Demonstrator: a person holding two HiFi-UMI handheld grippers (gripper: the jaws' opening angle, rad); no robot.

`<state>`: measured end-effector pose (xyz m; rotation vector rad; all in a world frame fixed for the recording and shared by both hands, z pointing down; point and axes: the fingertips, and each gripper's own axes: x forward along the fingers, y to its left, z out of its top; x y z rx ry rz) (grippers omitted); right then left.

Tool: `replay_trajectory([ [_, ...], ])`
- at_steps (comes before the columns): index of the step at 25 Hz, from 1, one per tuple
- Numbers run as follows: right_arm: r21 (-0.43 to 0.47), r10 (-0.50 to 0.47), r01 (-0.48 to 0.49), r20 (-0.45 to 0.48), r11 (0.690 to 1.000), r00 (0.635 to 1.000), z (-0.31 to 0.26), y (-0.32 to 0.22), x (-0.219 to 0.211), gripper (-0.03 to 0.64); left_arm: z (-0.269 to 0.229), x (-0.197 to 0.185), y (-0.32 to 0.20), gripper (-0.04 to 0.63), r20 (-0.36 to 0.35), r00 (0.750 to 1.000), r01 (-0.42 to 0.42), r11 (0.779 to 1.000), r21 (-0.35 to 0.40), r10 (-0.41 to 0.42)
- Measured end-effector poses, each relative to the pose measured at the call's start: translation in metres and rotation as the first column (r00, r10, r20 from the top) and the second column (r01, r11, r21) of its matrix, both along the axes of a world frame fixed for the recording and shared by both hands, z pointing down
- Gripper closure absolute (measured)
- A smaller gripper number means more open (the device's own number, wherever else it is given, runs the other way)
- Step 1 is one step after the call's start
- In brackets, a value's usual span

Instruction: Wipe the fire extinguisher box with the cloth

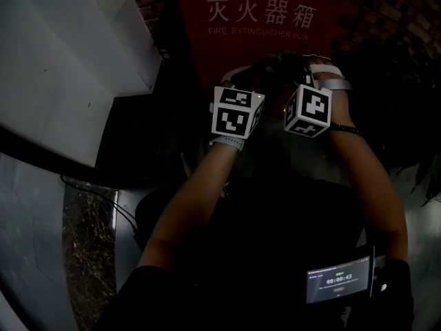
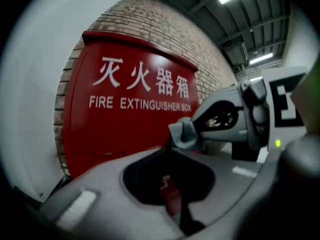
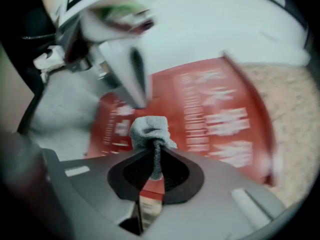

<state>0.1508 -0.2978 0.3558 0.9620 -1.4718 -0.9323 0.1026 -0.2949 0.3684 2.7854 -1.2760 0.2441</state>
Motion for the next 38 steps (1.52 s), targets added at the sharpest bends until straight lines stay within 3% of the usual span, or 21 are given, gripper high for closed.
replay_trajectory([
  [6, 0.216, 0.006, -0.008, 0.009, 0.976, 1.0, -0.131, -0.005, 0.012, 0.583, -0.079, 0.015, 0.008, 0.594, -0.08, 0.997, -0.005, 0.997, 0.083, 0.011],
  [13, 0.284, 0.022, -0.019, -0.009, 0.959, 1.0, -0.183, -0.02, 0.02, 0.583, -0.137, 0.029, 0.013, 0.594, -0.105, 0.994, -0.004, 0.985, 0.171, 0.023],
  [20, 0.276, 0.038, -0.026, -0.038, 0.961, 0.999, -0.166, -0.029, 0.027, 0.583, -0.132, 0.028, 0.007, 0.594, -0.057, 0.998, 0.023, 0.969, 0.245, -0.009],
  [25, 0.236, 0.038, -0.027, -0.04, 0.971, 0.998, -0.131, -0.028, 0.027, 0.583, -0.108, 0.03, 0.006, 0.594, -0.081, 0.997, 0.007, 0.983, 0.185, 0.008],
  [38, 0.059, 0.017, -0.015, -0.033, 0.998, 0.999, -0.002, -0.024, 0.022, 0.583, -0.023, 0.033, -0.004, 0.594, -0.025, 1.0, 0.015, 0.994, 0.105, -0.012],
])
